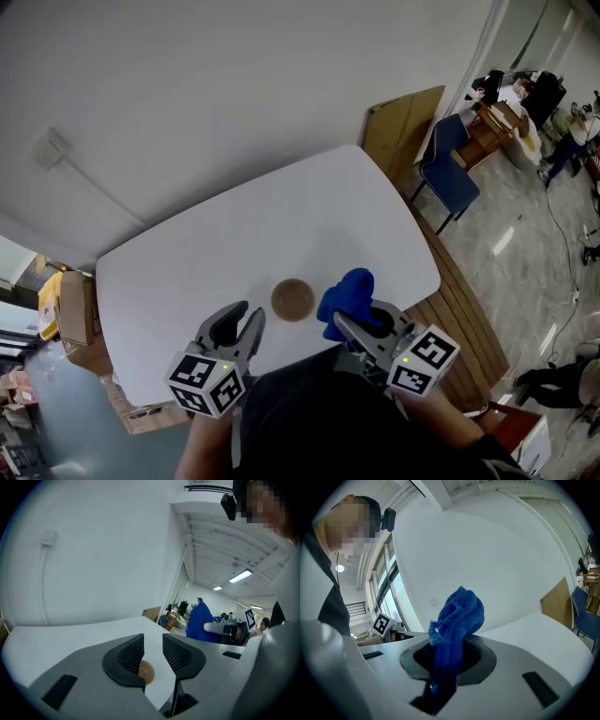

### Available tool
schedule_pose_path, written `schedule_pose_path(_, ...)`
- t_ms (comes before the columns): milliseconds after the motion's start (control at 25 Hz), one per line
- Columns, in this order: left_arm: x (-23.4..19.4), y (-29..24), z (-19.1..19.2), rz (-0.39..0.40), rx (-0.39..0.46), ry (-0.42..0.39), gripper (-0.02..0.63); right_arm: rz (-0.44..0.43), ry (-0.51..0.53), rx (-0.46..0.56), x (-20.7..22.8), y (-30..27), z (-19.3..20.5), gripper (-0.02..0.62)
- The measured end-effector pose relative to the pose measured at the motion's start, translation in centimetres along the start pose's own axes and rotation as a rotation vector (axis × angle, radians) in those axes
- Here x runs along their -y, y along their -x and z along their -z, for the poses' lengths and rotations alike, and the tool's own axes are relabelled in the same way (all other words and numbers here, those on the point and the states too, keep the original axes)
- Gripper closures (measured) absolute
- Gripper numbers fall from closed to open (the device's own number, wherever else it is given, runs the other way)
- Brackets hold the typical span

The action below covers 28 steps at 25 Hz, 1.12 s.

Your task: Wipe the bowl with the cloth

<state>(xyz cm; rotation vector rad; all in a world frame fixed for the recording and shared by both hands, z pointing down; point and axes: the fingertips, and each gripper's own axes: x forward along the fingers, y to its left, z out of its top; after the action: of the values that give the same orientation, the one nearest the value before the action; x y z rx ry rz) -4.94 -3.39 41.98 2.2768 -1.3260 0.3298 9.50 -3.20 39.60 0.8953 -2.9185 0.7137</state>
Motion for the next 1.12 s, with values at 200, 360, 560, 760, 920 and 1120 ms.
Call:
schedule_pose_path(200,-1.9,-1.5,2.1,-0.003,-0.071,0.014,0.469,-0.035,-0.011,-0.074,0.5,-2.9,2.0,0.526)
schedule_pose_path(360,-4.2,-3.0,3.5,-0.013,-0.105,0.035,0.469,-0.041,-0.012,-0.138,0.8,-5.4,3.8,0.526)
schedule_pose_path(560,-5.6,-5.1,5.7,-0.017,-0.143,0.043,0.471,-0.043,-0.031,-0.211,1.0,-7.7,5.6,0.526)
schedule_pose_path(760,-7.4,-7.0,7.8,0.006,-0.196,0.061,0.471,-0.023,-0.049,-0.262,1.4,-10.2,7.7,0.526)
schedule_pose_path(920,-8.1,-8.0,9.7,0.037,-0.25,0.062,0.471,0.009,-0.095,-0.311,2.0,-11.4,10.0,0.526)
schedule_pose_path(1120,-8.9,-9.7,11.8,0.076,-0.302,0.053,0.472,0.045,-0.108,-0.362,2.5,-12.9,12.1,0.526)
